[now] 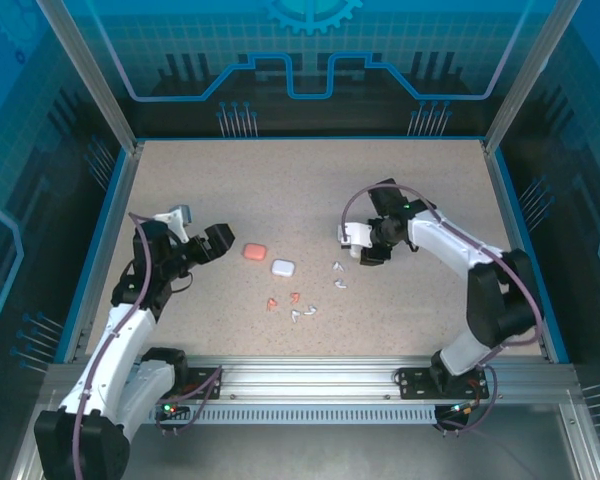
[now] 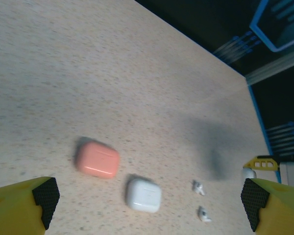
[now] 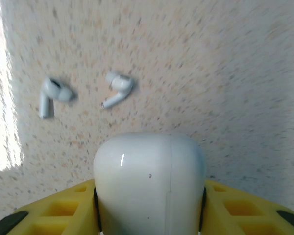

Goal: Insert the wireless bluetooth earbuds into the charging case

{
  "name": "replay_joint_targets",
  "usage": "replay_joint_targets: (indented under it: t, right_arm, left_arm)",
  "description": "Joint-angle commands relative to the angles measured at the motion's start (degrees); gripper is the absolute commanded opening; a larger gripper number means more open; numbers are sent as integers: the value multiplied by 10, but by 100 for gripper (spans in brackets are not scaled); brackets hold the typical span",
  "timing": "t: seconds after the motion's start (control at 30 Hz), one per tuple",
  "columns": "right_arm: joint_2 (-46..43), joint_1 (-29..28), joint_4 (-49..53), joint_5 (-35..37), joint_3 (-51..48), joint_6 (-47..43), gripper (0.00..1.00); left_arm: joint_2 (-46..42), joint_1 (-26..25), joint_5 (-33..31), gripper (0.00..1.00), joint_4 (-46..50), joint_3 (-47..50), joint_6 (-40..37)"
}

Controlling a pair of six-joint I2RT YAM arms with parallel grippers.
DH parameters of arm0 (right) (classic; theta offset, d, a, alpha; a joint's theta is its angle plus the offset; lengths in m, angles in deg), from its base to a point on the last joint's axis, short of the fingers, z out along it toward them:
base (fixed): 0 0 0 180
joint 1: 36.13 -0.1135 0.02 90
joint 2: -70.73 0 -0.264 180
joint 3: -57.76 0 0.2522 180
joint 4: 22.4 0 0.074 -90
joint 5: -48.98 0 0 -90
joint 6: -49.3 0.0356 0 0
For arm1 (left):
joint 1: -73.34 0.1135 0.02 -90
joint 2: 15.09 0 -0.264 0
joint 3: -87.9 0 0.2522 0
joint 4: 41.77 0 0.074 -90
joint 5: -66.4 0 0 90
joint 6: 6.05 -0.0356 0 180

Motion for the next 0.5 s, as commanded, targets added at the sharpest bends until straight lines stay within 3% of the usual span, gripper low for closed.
replay_joint_targets:
  t: [0.0, 0.2, 0.47]
  right_arm:
    - [-56, 0, -41, -68, -22, 64, 46]
    - [-134, -14, -104, -103, -61, 129, 46]
    - [-182, -44, -161, -107, -89, 173, 46]
  left_arm:
    - [20, -17, 82, 98, -57, -22, 38]
    - [77, -92, 137, 97, -111, -47, 87]
    - [161, -212, 154, 97, -177, -84, 137]
